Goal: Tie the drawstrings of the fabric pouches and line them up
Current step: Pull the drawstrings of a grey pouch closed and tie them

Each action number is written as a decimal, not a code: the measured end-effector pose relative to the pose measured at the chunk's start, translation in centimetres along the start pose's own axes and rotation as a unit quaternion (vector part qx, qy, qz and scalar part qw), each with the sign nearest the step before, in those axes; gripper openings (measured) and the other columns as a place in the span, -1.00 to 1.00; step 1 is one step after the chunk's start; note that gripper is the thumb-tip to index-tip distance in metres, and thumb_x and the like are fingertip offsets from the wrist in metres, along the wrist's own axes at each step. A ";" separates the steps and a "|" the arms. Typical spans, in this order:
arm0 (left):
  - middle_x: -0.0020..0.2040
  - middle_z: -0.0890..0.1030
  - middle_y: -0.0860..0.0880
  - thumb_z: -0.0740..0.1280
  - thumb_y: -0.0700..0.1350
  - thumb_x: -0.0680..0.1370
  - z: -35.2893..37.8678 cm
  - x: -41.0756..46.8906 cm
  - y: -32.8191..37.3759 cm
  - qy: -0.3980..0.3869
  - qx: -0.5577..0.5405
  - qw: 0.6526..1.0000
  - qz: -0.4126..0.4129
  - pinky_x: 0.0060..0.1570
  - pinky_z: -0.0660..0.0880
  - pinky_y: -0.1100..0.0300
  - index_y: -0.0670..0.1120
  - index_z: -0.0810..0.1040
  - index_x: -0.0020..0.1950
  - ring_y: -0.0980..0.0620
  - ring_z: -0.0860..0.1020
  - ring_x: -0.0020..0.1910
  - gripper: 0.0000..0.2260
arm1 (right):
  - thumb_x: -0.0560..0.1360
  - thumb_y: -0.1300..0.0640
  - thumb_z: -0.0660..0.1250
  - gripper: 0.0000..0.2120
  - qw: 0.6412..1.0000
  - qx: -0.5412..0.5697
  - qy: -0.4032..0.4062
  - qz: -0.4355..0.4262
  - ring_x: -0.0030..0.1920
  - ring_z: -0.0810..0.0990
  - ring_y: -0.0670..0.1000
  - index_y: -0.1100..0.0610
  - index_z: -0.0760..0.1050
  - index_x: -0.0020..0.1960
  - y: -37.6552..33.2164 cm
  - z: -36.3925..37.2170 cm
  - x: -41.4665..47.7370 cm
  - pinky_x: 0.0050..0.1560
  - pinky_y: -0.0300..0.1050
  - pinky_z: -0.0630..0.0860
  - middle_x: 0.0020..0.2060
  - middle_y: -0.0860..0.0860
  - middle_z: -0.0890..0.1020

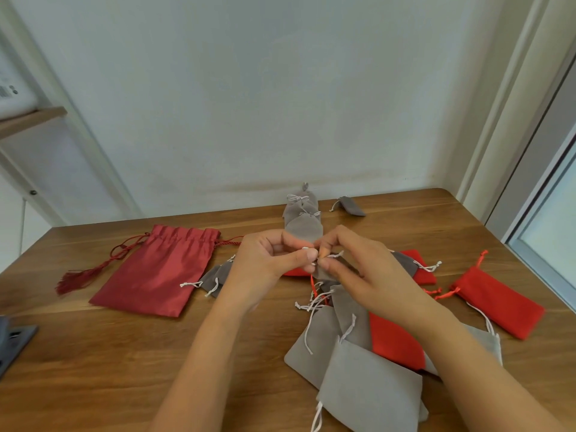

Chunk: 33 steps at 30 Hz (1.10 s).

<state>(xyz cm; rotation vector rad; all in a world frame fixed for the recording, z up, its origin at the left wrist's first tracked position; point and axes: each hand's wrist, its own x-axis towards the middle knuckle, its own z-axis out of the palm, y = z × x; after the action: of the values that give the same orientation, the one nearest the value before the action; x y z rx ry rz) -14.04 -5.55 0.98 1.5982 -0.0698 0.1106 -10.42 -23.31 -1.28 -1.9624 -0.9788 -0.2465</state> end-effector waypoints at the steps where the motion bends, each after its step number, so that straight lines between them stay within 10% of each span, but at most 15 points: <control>1: -0.30 0.69 -0.12 0.48 -0.20 0.28 0.0 0.0 -0.1 0.003 0.000 1.000 0.001 -0.22 0.57 0.28 -0.16 0.63 -0.21 0.05 0.65 -0.33 -0.87 | 0.52 0.13 0.29 -0.98 1.000 0.004 0.005 0.006 -0.08 0.56 -0.07 0.04 0.45 -0.06 0.0 0.2 0.0 -0.08 -0.16 0.46 -0.10 -0.09 0.61; 16: -0.38 0.60 -0.01 0.44 -0.14 0.32 -0.3 0.4 -0.3 -0.023 -0.060 0.993 -0.095 -0.24 0.46 0.27 -0.15 0.61 -0.23 0.11 0.45 -0.39 -0.90 | 0.51 0.20 0.32 -0.97 0.994 -0.024 0.101 -0.016 -0.13 0.53 -0.11 0.16 0.52 -0.08 -0.4 0.2 0.1 -0.12 -0.34 0.40 -0.17 -0.05 0.58; 33: -0.42 0.60 -0.02 0.49 -0.23 0.18 -0.5 0.7 -0.9 -0.083 -0.248 0.939 -0.223 -0.22 0.60 0.24 -0.11 0.65 -0.40 0.15 0.57 -0.44 -0.93 | 0.50 0.28 0.39 -0.94 0.993 0.105 -0.042 -0.010 0.15 0.59 -0.02 0.15 0.56 -0.09 -0.9 -1.2 0.1 0.15 -0.16 0.49 0.05 -0.07 0.65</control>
<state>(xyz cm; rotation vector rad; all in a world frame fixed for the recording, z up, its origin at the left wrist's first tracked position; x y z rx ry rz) -13.28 -5.03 0.21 1.0817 0.1269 -0.3723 -10.77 -24.00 0.03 -1.7830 -1.0356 -0.0678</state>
